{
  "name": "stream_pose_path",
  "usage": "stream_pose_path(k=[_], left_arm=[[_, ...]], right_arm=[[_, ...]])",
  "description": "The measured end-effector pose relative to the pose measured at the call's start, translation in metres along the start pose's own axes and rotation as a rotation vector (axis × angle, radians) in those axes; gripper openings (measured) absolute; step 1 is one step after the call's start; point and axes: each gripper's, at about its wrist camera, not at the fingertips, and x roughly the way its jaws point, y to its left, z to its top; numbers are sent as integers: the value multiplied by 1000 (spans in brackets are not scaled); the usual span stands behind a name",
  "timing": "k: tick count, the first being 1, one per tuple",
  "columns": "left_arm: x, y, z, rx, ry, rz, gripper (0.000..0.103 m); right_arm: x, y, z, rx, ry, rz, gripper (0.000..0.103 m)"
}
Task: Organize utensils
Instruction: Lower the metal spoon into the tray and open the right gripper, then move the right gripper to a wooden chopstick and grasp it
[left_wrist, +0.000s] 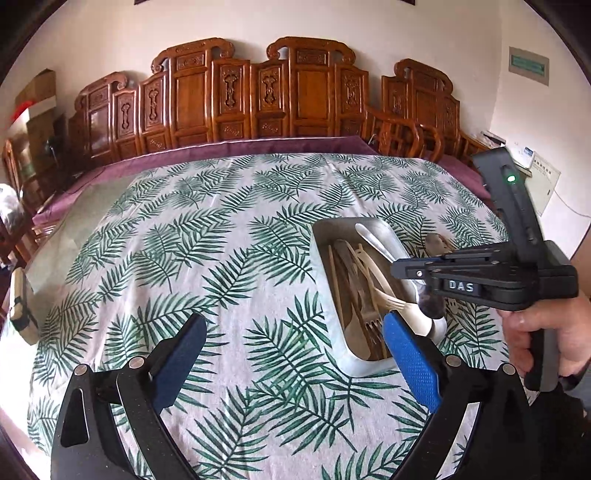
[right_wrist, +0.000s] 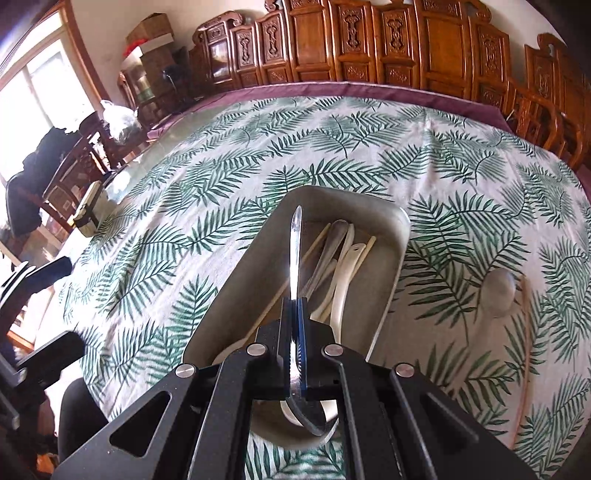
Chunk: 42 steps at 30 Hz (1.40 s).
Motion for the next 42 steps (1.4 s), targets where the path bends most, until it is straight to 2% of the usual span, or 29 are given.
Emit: stream_pose_path(k=[7,13,19,25,32,38,40,42], left_arm=[[-2,12,-3,-4,-4,22,93],[2,11,-5,-5,10,16,93],[6,2,-11,18,25,10,93],[8,-10,-13,35,32,1,93],[9,-30,-14,56,30,7,93],[12,-50,-7,80,36,-11,93],[14,-57,-3,74,42,-27,93],[17,-63,1,71,47,-36,93]], right_arm=[[27,2,14,33,32,-18,4],[34,7,17,66,44,42,4],[24,13,15,21,28,43,7],[-7,-2,2,-31,-12,10,7],[-48,-46,-15,-71,-59,-73,7],[-66,-102,-26,-34,-69,-165,7],[-68,-122,-31,-12,-65,-195,14],[-66,-145,-38,16,-48,-224,14]])
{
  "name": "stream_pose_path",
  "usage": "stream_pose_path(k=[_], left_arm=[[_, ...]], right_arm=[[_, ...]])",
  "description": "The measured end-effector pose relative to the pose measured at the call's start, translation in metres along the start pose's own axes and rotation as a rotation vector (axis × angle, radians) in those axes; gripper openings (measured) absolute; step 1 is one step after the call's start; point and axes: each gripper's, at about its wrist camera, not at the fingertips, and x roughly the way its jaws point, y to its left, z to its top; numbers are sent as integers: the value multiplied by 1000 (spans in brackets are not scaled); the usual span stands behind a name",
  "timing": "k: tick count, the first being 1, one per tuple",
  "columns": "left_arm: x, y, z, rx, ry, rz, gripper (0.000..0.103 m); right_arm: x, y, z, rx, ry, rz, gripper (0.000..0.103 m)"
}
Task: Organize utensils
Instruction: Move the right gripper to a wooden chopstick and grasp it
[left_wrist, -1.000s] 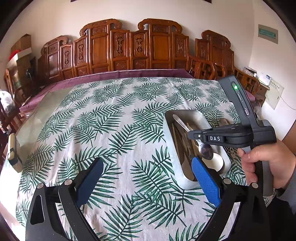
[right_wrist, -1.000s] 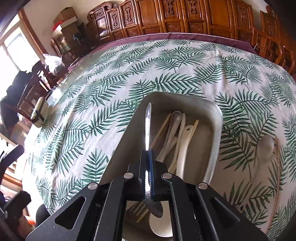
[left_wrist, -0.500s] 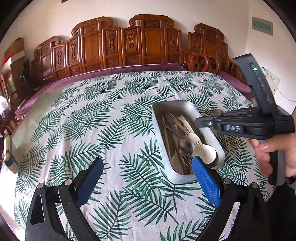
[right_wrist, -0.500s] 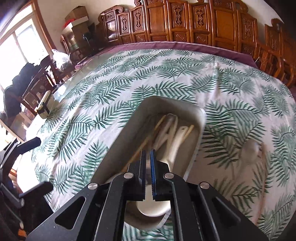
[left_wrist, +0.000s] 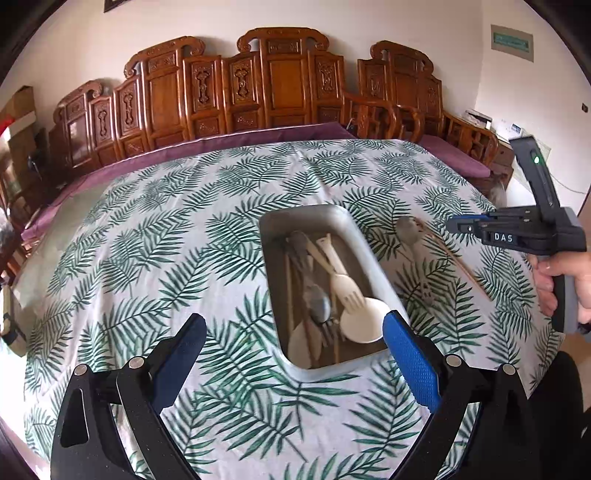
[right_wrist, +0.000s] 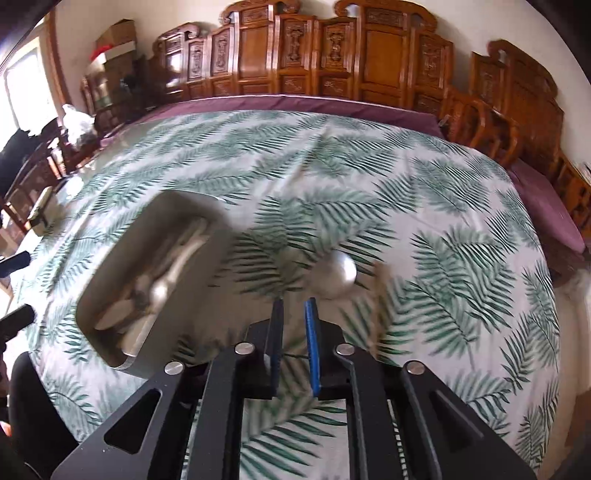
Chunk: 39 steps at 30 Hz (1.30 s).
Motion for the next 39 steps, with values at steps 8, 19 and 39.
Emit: stream_pose_path(k=[8,19,39], left_arm=[[14,-30,15,1,6,-50,93],[34,-74,22,49,36,-90,93],[78,-143,42,147,110,-103,93]], right_arm=[[31,-40,-32,60,78,-32,19],[45,-43,-51,34,124,-63,24],[-2,-75,-79,93,43,8,6]])
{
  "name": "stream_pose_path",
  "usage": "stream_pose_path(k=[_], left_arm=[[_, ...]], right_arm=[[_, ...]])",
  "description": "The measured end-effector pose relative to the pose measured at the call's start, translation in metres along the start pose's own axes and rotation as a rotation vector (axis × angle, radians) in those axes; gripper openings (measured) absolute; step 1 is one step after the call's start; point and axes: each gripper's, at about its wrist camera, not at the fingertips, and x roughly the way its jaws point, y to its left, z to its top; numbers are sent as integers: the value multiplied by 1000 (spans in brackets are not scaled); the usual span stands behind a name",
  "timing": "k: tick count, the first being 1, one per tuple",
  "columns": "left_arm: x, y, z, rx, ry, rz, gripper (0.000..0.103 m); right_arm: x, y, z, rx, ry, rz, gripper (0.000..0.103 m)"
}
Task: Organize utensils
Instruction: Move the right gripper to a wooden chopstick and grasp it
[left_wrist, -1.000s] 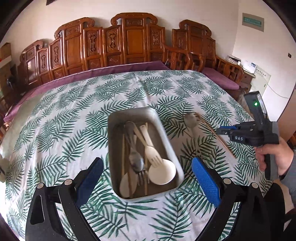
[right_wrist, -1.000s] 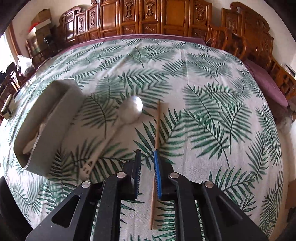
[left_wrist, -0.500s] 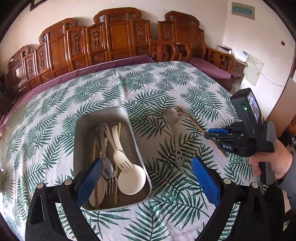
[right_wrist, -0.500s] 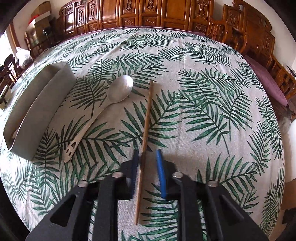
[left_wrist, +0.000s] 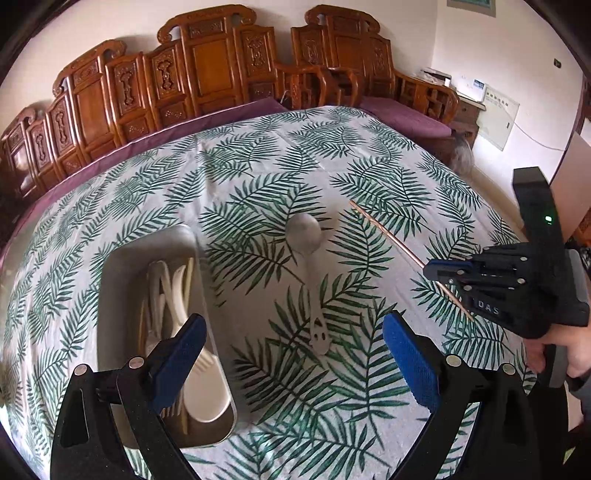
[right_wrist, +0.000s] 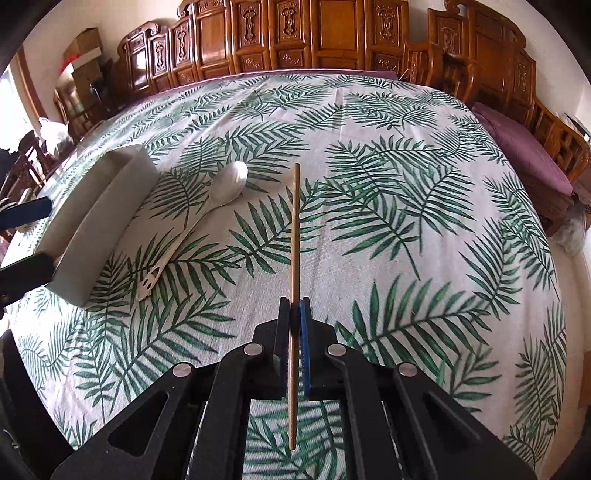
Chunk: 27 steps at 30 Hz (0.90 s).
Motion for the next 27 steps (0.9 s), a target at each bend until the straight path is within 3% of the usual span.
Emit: stream_pose_path(k=[5,12,14,16,27], left_arm=[[16,-12,13,13,28,-11,89],[55,-15,29,0,116,-23,62],[68,-14,33,-6,143,-20,60],[81,-13,38,-11,169,-14,49],[118,-3,46,-43,258,30,26]], right_arm=[[-11,-5,-2,5,-19,7,6],[-13,-18,0,47,-24,32,6],[-13,-20,0,51,-25,33,6],[-13,-22,0,54,-26,33,6],[-10,-23,0,66,-20,45,6]])
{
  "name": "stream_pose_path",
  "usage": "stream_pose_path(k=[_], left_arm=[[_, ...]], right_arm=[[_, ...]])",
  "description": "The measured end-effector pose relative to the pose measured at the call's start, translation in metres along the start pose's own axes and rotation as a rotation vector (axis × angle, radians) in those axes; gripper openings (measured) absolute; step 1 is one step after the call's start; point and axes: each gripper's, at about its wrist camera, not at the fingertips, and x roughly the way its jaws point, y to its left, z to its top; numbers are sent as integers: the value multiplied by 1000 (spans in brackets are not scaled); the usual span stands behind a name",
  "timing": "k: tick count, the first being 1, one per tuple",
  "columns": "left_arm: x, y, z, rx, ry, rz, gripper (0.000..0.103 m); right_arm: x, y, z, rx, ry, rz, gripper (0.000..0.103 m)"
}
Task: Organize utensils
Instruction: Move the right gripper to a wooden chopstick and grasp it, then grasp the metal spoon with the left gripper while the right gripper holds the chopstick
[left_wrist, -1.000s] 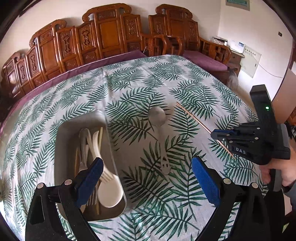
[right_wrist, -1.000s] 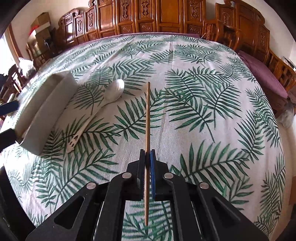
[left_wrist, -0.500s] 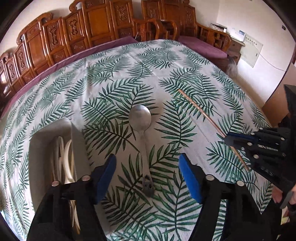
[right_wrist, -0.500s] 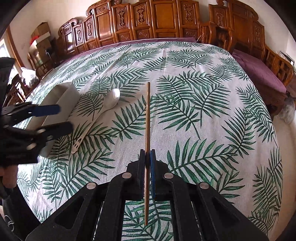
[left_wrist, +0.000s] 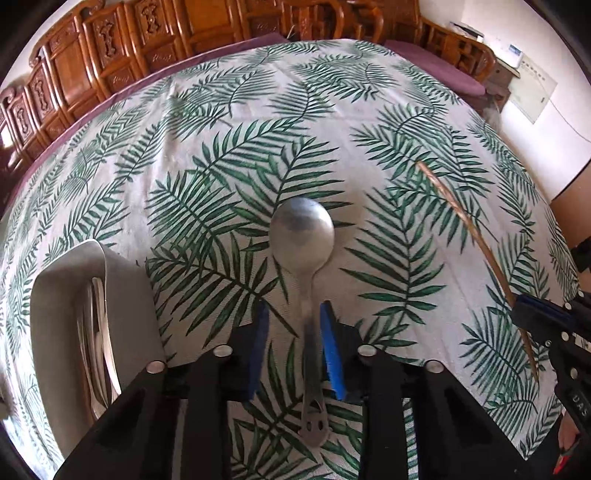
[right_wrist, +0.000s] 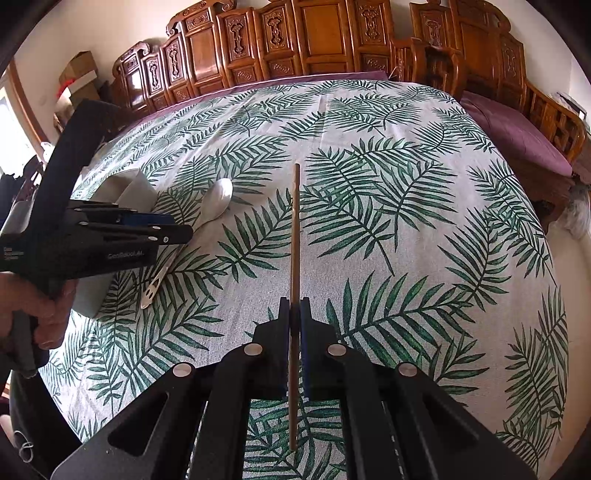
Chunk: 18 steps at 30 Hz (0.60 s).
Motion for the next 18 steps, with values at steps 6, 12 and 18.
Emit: stream_pose_path(k=[6,12,18], left_arm=[[4,-2,-2,1,7,-13,26],[8,-5,-2,-5,-3,-13,25],[8,-7,-1,-14,-3,-17,7]], right_arm=[[-1,-1,1,5,-4,2,6],[-2,-2,1,16,-7,4,6],[-2,-1,1,14,-3,7,6]])
